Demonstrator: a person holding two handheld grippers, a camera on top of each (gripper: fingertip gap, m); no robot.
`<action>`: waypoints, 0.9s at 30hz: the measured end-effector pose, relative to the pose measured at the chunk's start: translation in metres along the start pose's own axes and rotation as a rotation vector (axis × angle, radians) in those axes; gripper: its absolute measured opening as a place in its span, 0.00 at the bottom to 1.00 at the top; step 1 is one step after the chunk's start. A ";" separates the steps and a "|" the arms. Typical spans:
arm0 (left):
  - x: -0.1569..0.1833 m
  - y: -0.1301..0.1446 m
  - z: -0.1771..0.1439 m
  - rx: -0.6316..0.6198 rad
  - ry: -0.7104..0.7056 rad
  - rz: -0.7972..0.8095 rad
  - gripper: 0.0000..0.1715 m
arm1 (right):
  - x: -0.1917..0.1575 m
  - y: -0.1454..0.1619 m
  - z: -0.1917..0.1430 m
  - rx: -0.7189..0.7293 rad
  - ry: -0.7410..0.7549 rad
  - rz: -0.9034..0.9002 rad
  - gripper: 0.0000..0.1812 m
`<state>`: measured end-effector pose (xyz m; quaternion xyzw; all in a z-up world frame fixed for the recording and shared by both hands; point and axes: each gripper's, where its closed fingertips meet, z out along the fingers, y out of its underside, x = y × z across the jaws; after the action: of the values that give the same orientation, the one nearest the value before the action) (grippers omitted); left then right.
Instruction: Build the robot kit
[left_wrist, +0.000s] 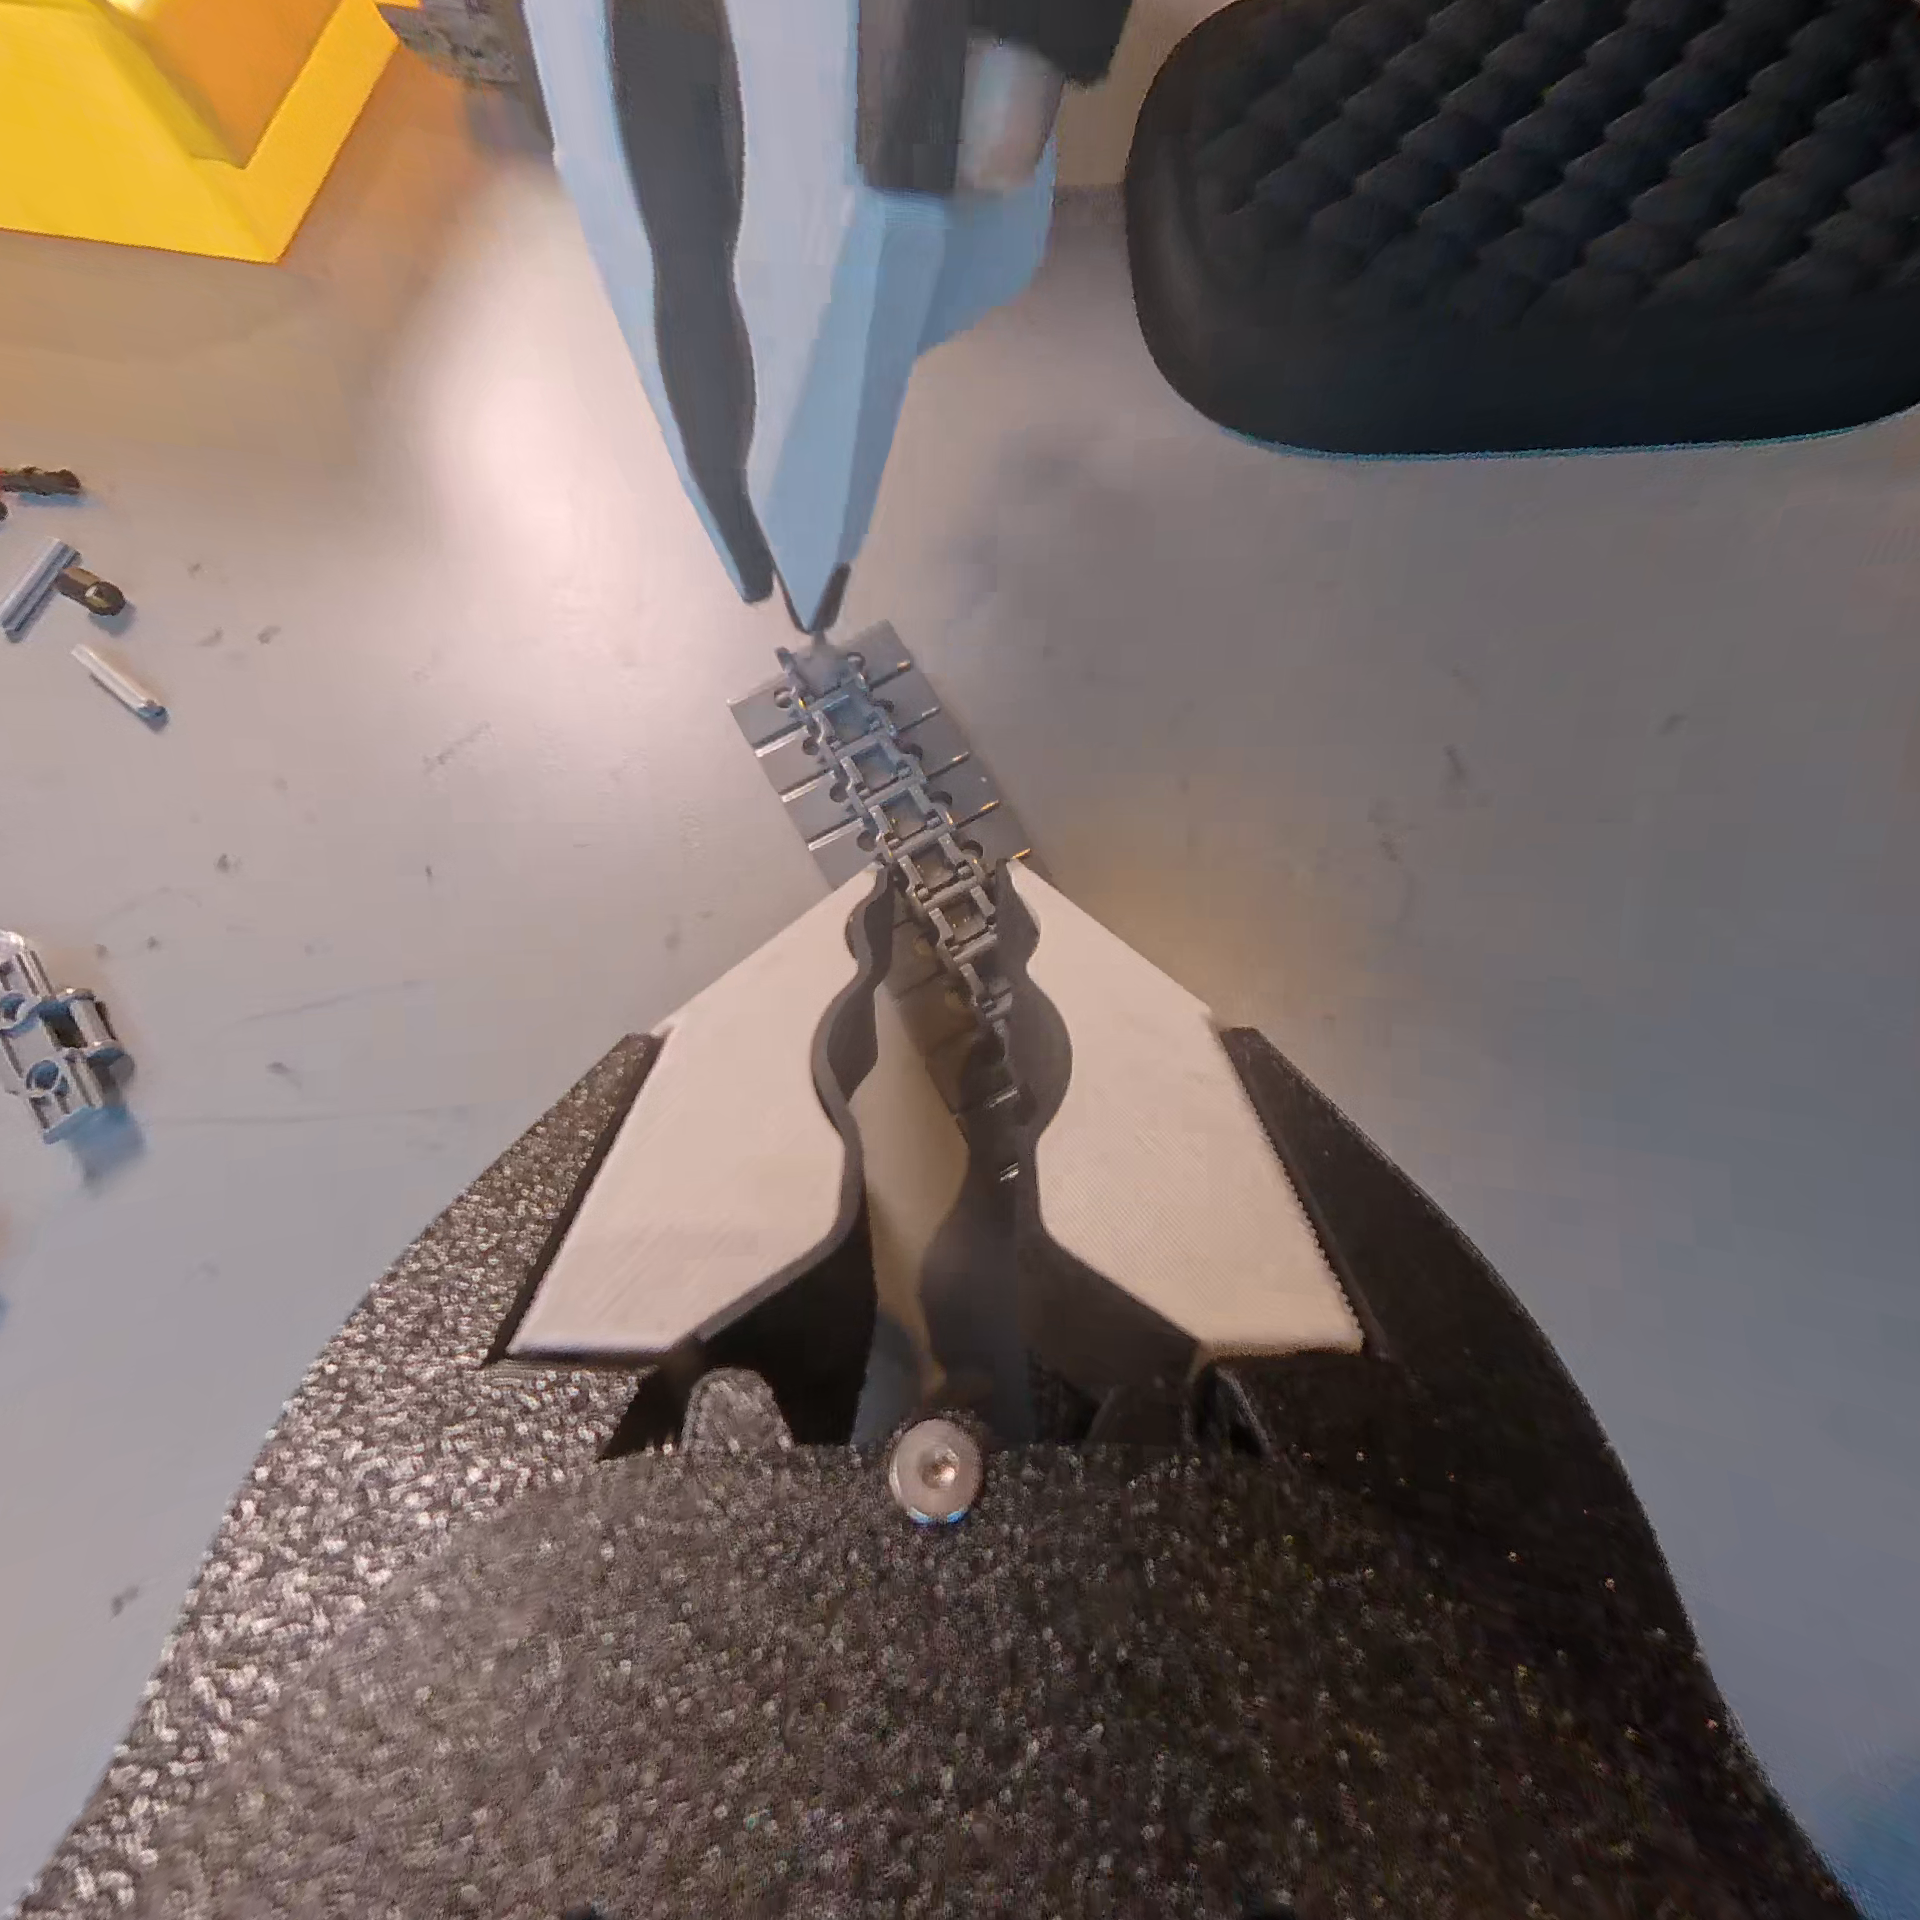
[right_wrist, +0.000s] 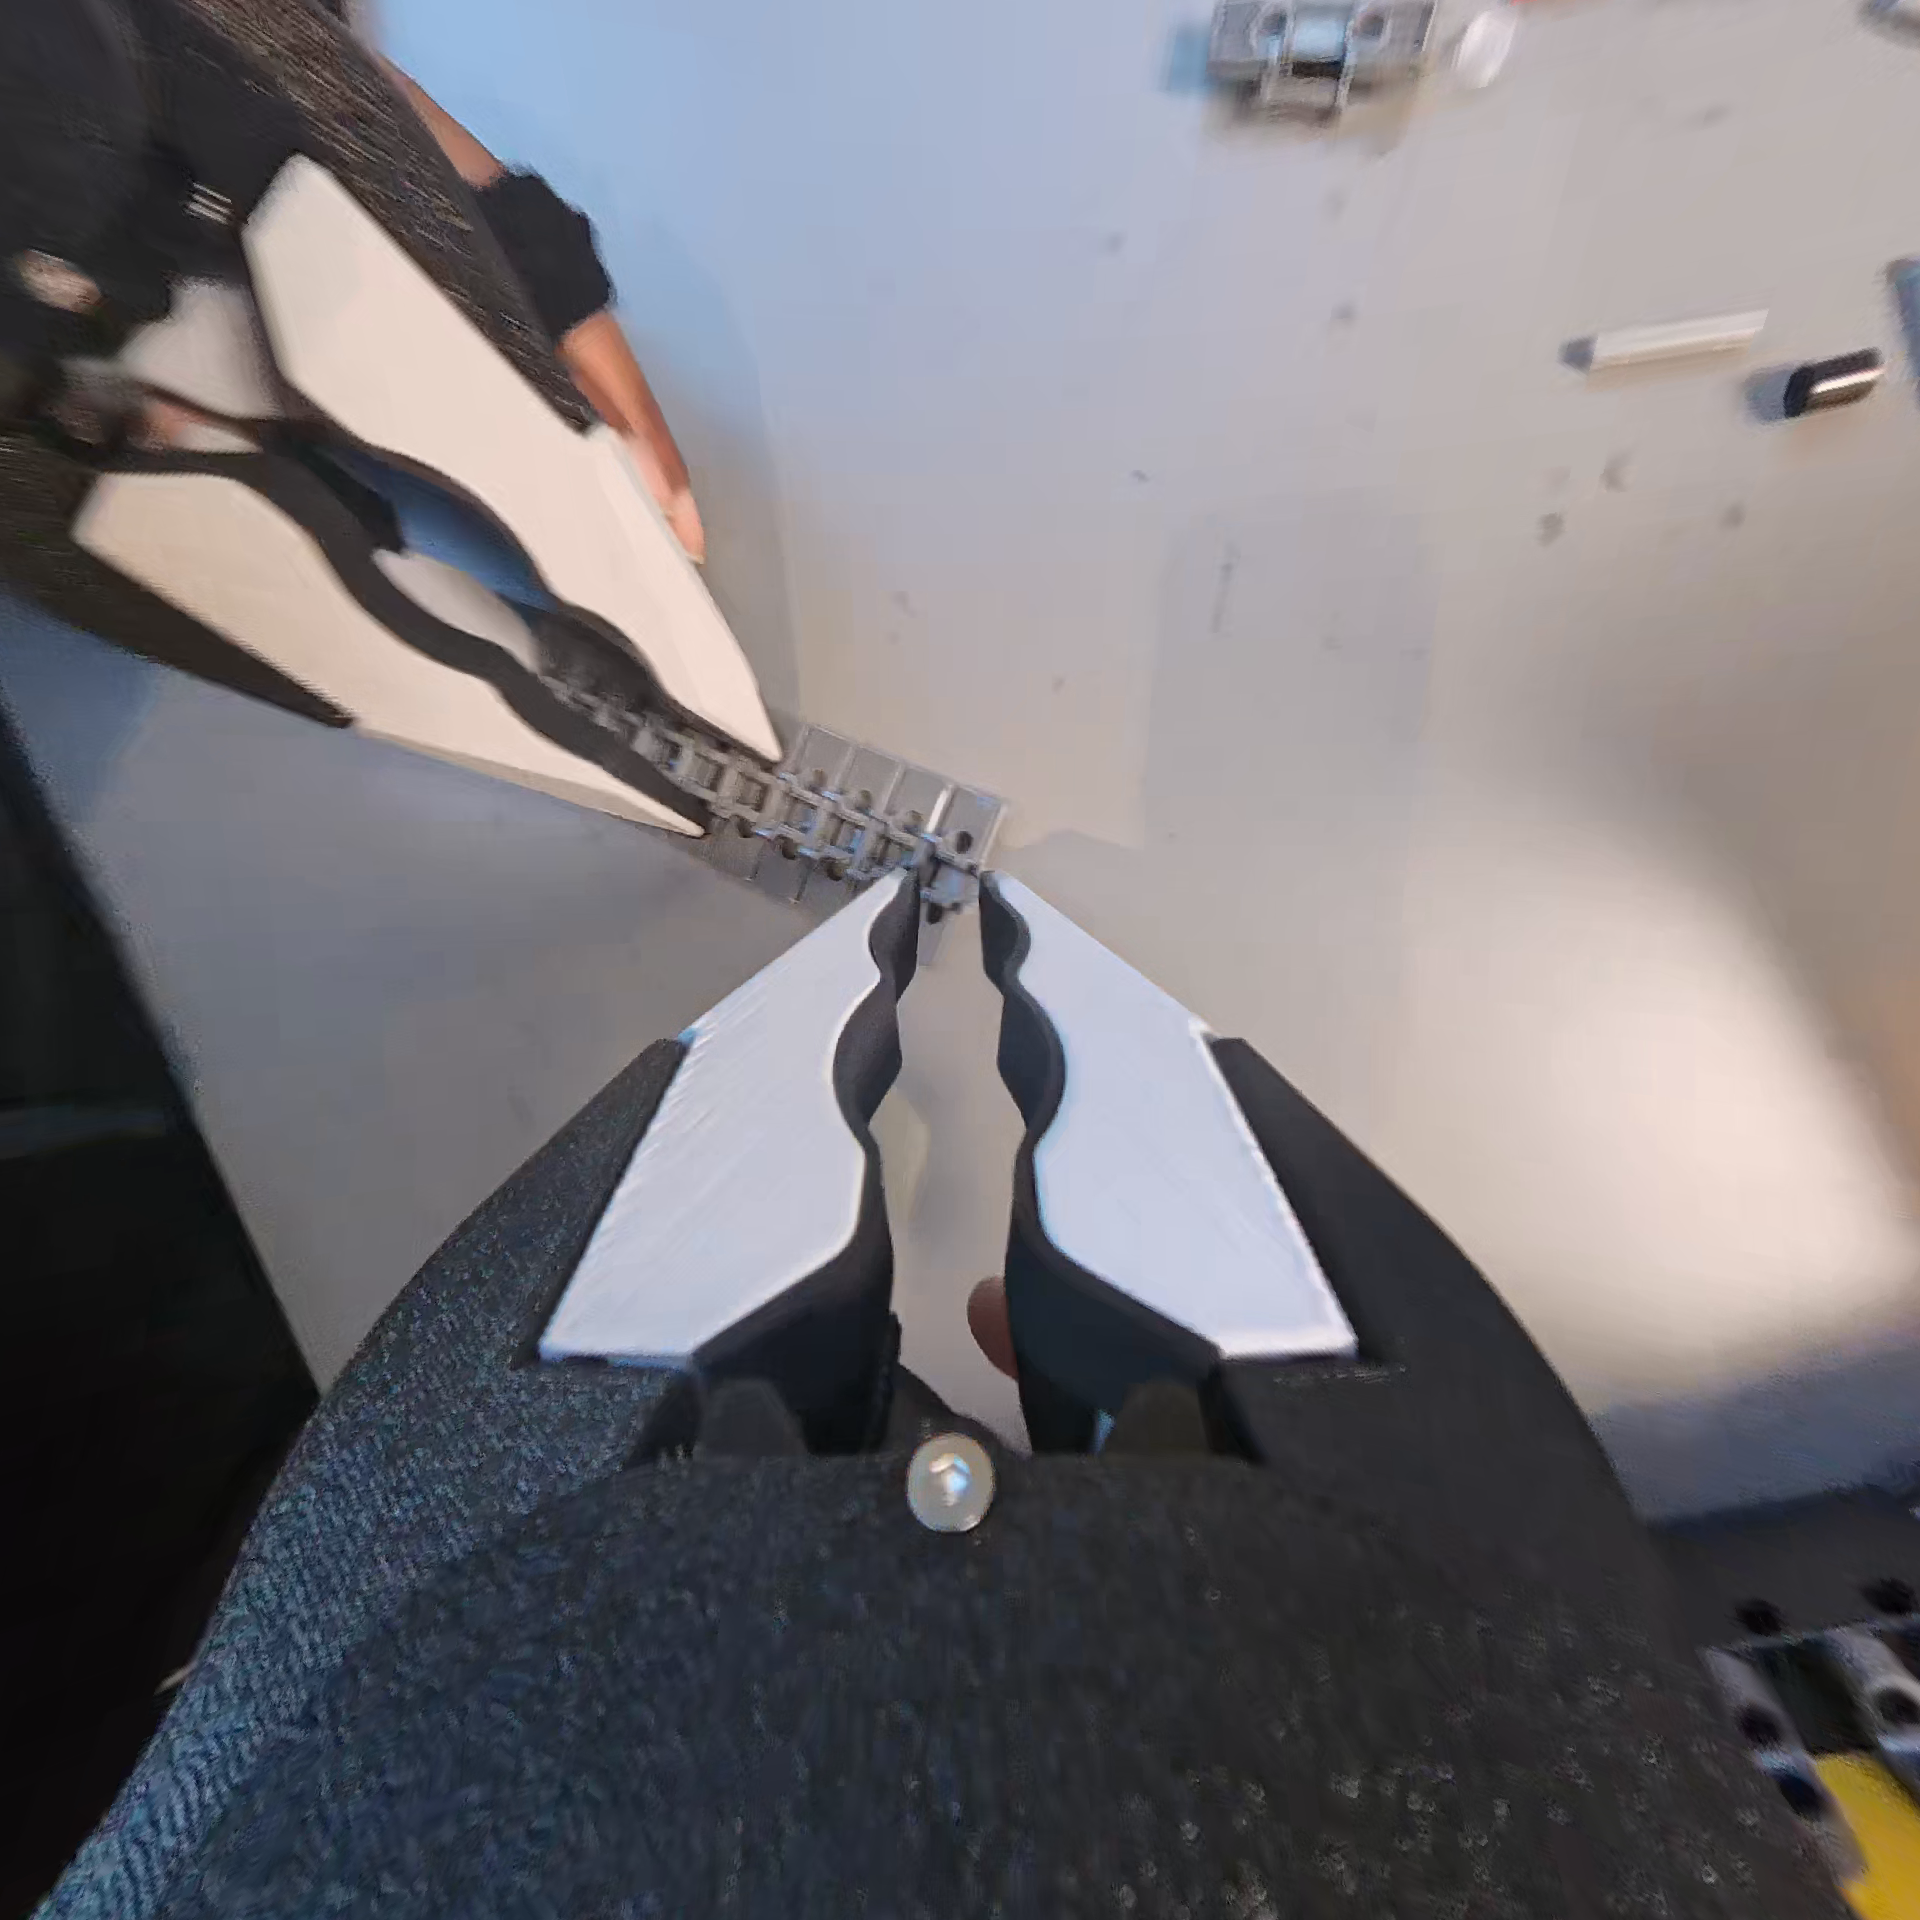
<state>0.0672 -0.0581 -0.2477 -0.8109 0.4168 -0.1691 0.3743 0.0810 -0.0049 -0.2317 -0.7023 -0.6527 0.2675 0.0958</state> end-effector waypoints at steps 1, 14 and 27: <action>0.000 0.000 0.000 0.001 0.004 0.001 0.11 | -0.005 -0.004 -0.005 0.075 -0.036 0.003 0.07; 0.004 0.007 -0.008 0.011 0.111 0.110 0.11 | -0.073 -0.041 -0.079 0.837 -0.250 -0.314 0.00; -0.004 -0.010 -0.020 0.115 0.173 0.010 0.17 | -0.035 -0.054 -0.083 0.933 -0.089 -0.302 0.09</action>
<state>0.0587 -0.0604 -0.2267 -0.7682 0.4414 -0.2604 0.3838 0.0758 -0.0143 -0.1267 -0.4698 -0.5614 0.5441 0.4100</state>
